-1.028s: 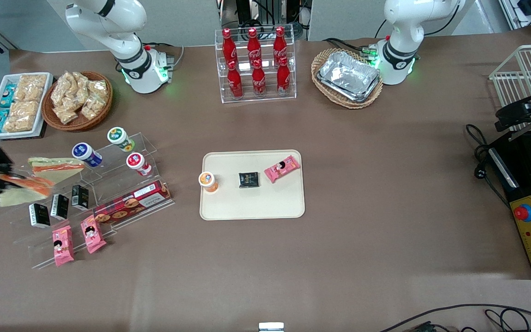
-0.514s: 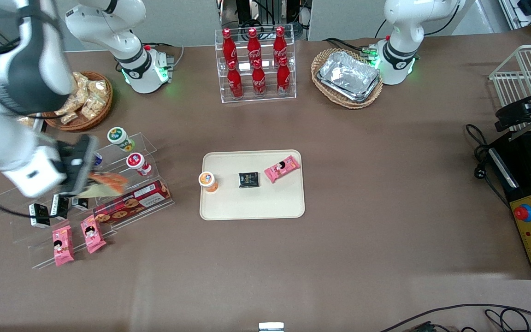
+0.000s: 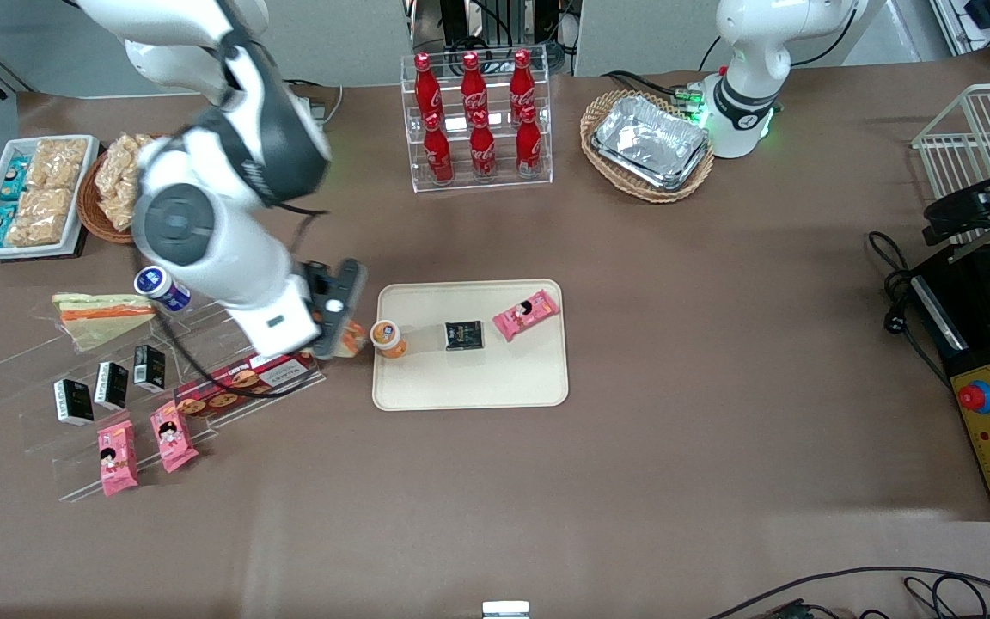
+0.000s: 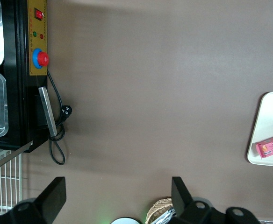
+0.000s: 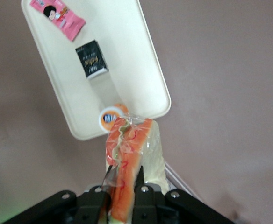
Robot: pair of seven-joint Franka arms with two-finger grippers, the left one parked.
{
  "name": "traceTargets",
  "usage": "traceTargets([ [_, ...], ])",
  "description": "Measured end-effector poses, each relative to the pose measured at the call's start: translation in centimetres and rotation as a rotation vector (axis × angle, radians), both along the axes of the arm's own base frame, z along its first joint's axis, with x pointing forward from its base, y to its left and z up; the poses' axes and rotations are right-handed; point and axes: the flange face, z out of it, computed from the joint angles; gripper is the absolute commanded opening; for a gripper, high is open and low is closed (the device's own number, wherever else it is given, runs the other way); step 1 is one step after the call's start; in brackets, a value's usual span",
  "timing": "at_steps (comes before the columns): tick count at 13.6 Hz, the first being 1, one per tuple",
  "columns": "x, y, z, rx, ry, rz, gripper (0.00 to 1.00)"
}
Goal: Place sandwich on tray
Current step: 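Lift the sandwich and carry it over the white tray, then lower the sandwich onto the tray and open the right gripper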
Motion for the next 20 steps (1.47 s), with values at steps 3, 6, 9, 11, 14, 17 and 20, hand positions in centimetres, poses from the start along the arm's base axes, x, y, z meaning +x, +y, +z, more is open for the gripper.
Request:
traceTargets([
  [3, 0.3, 4.9, -4.2, -0.005, -0.059, -0.001, 0.0],
  [6, 1.0, 8.2, -8.7, 0.015, -0.087, 0.012, 0.0],
  [9, 0.7, 12.1, -12.9, 0.046, -0.113, 0.033, 0.0],
  [11, 0.2, 14.4, -15.2, 0.057, -0.119, 0.034, 0.0],
  [14, -0.3, 16.8, -17.8, 0.072, -0.127, 0.022, 0.0],
  [17, -0.6, 18.0, -20.1, 0.082, -0.141, 0.032, 0.13],
  [20, -1.3, 19.1, -21.5, 0.077, -0.142, 0.038, 0.93],
])
